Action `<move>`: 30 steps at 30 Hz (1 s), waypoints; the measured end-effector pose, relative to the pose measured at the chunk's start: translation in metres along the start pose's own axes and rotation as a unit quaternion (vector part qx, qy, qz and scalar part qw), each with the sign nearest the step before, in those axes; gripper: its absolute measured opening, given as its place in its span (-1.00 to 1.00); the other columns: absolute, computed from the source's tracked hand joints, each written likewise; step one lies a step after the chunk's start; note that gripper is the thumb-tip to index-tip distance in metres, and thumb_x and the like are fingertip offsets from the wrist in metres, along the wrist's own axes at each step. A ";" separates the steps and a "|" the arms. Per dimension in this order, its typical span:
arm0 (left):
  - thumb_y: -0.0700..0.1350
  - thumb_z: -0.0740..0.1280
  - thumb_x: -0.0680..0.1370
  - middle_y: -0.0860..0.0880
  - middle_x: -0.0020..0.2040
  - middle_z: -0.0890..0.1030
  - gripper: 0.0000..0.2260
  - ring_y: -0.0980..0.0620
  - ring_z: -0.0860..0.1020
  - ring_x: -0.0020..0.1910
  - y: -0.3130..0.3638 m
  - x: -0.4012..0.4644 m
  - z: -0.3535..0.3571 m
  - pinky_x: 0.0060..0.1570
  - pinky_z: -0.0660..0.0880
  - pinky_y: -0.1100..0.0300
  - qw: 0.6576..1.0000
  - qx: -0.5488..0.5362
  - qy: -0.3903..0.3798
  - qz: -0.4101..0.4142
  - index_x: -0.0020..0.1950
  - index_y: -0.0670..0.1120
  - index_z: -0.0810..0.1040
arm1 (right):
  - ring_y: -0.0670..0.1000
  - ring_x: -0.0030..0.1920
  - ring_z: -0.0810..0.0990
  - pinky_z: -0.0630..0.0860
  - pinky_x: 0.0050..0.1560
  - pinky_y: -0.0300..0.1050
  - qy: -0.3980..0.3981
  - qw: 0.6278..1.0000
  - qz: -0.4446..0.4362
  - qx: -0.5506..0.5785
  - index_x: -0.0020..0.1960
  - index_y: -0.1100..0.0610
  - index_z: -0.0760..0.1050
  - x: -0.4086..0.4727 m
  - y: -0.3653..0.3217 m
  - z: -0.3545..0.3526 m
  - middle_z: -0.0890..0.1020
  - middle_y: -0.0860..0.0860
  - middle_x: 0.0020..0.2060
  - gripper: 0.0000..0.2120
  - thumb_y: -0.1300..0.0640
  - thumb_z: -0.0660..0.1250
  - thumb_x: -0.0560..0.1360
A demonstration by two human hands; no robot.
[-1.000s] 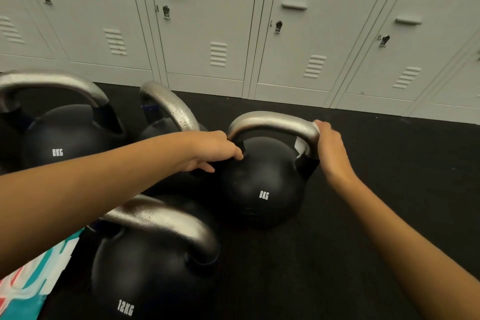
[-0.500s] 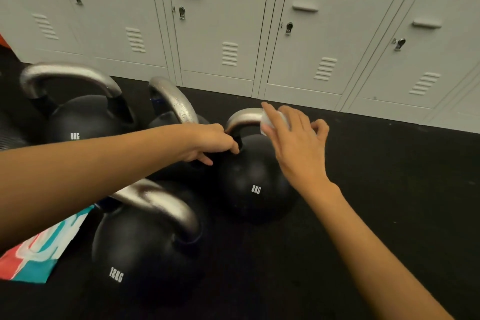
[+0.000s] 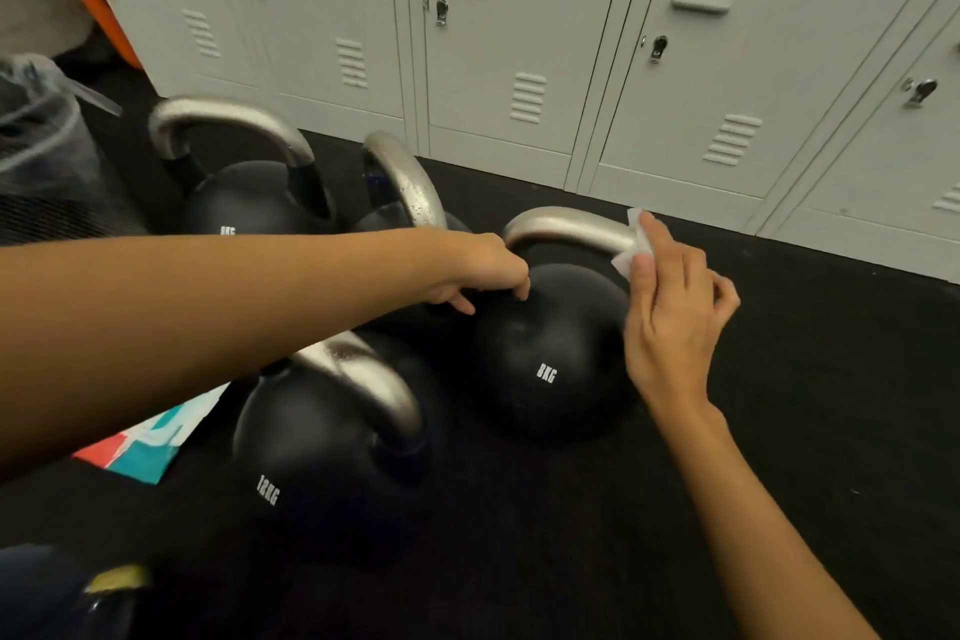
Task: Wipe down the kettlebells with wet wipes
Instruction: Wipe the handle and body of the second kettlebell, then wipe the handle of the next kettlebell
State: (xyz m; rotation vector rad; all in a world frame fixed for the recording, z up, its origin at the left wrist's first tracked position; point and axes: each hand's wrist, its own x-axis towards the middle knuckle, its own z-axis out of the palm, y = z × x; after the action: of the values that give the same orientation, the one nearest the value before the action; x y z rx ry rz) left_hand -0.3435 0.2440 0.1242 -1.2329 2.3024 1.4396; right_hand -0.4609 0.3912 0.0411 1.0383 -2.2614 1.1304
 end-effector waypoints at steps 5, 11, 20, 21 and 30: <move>-0.14 0.30 0.55 -0.06 0.13 0.39 -0.74 -0.03 0.40 0.18 0.000 0.006 0.000 0.19 0.49 0.05 1.000 0.025 0.000 0.013 0.20 -0.09 0.34 | -0.15 0.00 0.45 0.28 0.27 0.00 -0.014 0.993 0.065 0.101 0.35 -0.05 0.44 -0.002 0.004 -0.001 0.53 -0.13 0.00 -0.60 -0.07 -0.09 0.70; -0.10 0.30 0.55 -0.04 0.08 0.41 -0.79 -0.04 0.43 0.11 -0.009 0.010 -0.002 0.07 0.49 0.11 0.995 0.083 -0.006 0.058 0.11 -0.10 0.34 | -0.28 0.15 0.50 0.39 0.11 -0.45 -0.007 0.958 0.188 0.216 0.48 -0.04 0.29 -0.037 0.008 -0.002 0.54 -0.05 0.20 -0.60 -0.07 -0.04 0.70; -0.12 0.32 0.54 -0.06 -0.04 0.44 -0.87 0.02 0.46 -0.04 -0.024 0.024 -0.022 -0.14 0.52 0.22 0.990 0.074 -0.069 0.098 0.00 -0.12 0.41 | -0.13 0.02 0.50 0.38 0.09 -0.25 0.045 0.990 0.100 0.083 0.33 0.02 0.48 -0.007 -0.017 -0.001 0.50 -0.11 0.03 -0.67 0.00 0.02 0.71; -0.13 0.32 0.55 -0.06 -0.06 0.45 -0.89 0.04 0.46 -0.06 -0.024 0.025 -0.024 -0.12 0.52 0.21 0.990 0.062 -0.078 0.100 -0.02 -0.11 0.41 | -0.05 -0.02 0.51 0.38 0.09 -0.13 0.038 0.996 0.073 0.044 0.26 0.05 0.50 0.000 -0.021 -0.001 0.52 -0.08 -0.03 -0.67 0.01 0.01 0.70; -0.11 0.29 0.58 -0.13 0.16 0.48 -0.79 -0.05 0.50 0.12 -0.017 0.023 -0.047 0.05 0.52 0.15 0.976 0.055 -0.156 0.138 0.16 -0.16 0.42 | 0.08 -0.23 0.55 0.27 0.09 0.05 -0.064 0.949 -0.071 -0.299 -0.06 0.05 0.53 0.043 -0.072 0.019 0.59 -0.03 -0.26 -0.59 -0.06 -0.04 0.66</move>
State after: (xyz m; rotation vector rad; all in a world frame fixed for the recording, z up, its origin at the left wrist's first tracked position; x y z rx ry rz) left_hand -0.3333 0.1900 0.1252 -0.6208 2.3583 1.4415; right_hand -0.4339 0.3279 0.0935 1.0088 -2.3502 0.2780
